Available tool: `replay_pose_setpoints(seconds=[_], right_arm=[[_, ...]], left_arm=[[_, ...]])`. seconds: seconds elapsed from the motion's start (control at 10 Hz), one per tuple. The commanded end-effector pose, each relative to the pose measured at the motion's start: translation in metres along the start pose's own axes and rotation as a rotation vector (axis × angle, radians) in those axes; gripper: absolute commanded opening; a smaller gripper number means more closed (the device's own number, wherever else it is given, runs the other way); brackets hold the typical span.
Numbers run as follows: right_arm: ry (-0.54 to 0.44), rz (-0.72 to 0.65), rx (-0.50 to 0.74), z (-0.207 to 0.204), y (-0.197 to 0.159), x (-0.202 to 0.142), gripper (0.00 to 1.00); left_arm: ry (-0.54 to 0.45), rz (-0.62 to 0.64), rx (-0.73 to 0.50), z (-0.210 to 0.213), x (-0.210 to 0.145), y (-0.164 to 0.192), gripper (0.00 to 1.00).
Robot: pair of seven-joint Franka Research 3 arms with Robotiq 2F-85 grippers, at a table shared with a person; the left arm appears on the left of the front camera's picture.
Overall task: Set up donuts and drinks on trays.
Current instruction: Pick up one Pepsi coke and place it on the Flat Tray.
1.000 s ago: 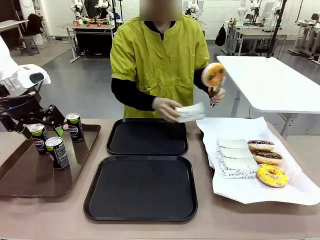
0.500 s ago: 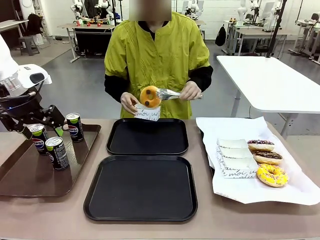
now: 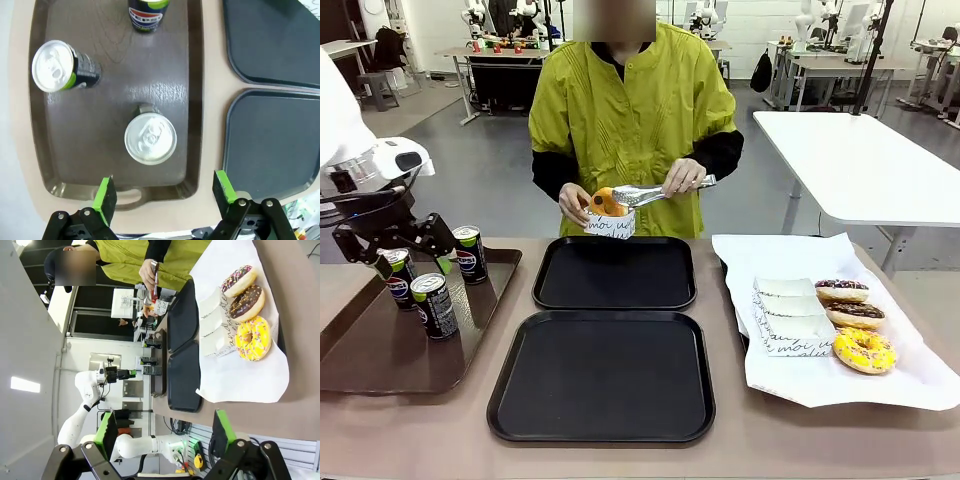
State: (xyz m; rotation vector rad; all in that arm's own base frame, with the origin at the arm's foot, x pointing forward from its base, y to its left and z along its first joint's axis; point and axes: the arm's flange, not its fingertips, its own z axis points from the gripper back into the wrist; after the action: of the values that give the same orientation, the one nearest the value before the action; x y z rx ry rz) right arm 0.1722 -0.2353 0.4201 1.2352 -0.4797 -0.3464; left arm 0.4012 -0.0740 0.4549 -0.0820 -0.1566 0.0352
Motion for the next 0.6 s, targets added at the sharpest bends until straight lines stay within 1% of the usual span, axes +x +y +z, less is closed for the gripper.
replay_pose_setpoints(seconds=[0.0,0.1,0.3,0.5], right_arm=[[-0.001,0.006,0.010,0.000,0.000,0.000,1.00],[-0.001,0.006,0.010,0.000,0.000,0.000,1.00],[-0.001,0.006,0.010,0.000,0.000,0.000,1.00],[-0.001,0.006,0.010,0.000,0.000,0.000,1.00]], left_arm=[[0.001,-0.029,0.048,-0.008,0.012,0.001,1.00],[0.012,-0.012,0.069,-0.013,0.015,0.000,1.00],[0.061,-0.030,0.085,-0.019,0.032,-0.002,1.00],[0.062,-0.013,0.082,-0.032,0.028,0.001,1.00]])
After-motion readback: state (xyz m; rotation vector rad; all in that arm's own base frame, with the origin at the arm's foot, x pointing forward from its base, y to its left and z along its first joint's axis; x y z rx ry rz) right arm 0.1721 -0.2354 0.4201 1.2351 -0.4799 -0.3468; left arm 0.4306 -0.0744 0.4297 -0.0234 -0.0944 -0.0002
